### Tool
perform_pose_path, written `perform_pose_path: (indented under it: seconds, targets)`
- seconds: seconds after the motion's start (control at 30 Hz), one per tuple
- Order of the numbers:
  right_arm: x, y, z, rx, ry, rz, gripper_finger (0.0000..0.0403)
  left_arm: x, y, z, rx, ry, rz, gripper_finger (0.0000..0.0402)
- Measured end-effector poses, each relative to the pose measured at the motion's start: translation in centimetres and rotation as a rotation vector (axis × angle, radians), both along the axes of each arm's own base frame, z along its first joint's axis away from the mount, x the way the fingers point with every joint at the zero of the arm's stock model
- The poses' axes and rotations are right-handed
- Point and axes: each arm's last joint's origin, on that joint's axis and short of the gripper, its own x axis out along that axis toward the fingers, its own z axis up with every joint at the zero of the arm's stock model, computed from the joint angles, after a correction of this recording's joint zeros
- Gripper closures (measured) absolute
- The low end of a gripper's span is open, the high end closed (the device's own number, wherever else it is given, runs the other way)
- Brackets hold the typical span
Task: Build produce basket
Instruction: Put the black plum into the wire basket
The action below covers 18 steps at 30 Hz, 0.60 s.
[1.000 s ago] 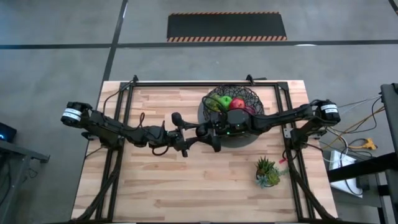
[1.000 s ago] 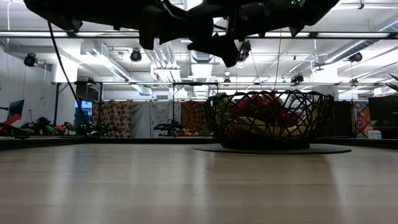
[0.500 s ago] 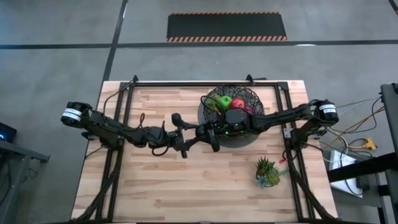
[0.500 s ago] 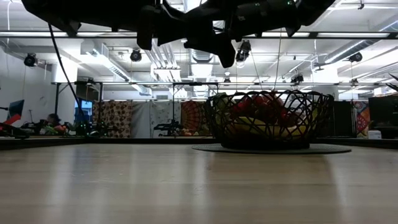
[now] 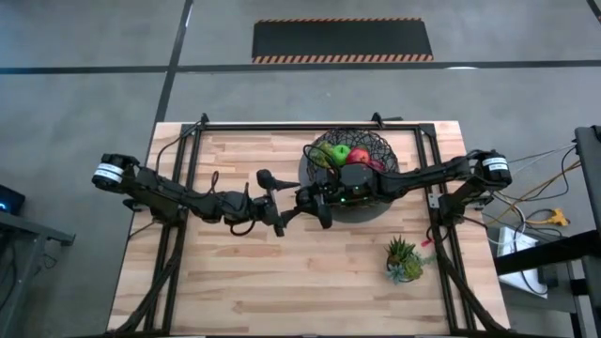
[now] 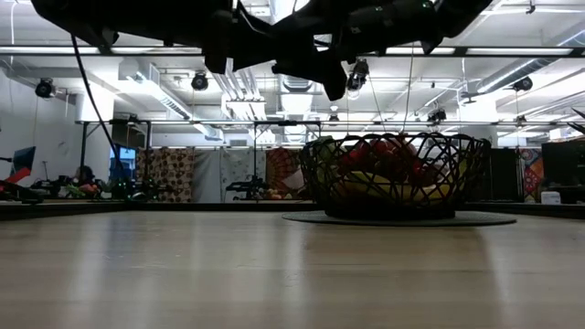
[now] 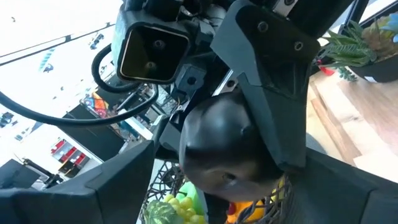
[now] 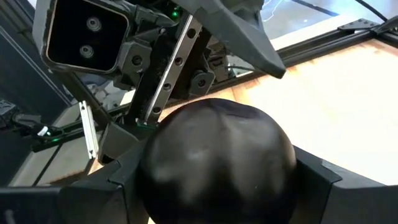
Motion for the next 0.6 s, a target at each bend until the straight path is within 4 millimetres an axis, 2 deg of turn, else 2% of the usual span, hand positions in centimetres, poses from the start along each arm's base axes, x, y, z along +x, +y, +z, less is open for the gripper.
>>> perform_pose_path:
  seconds: [0.33,0.6]
  targets:
    - [-1.1,-1.1,0.6,-0.015,0.143,-0.02,0.0152,-0.2,0.1,-0.4,-0.017,0.005,0.011,0.0068]
    - [-2.1,-1.8,1.2,-0.022,0.305,-0.045,0.0152,-0.5,0.3,0.4,-0.026,-0.042,0.059,0.0068]
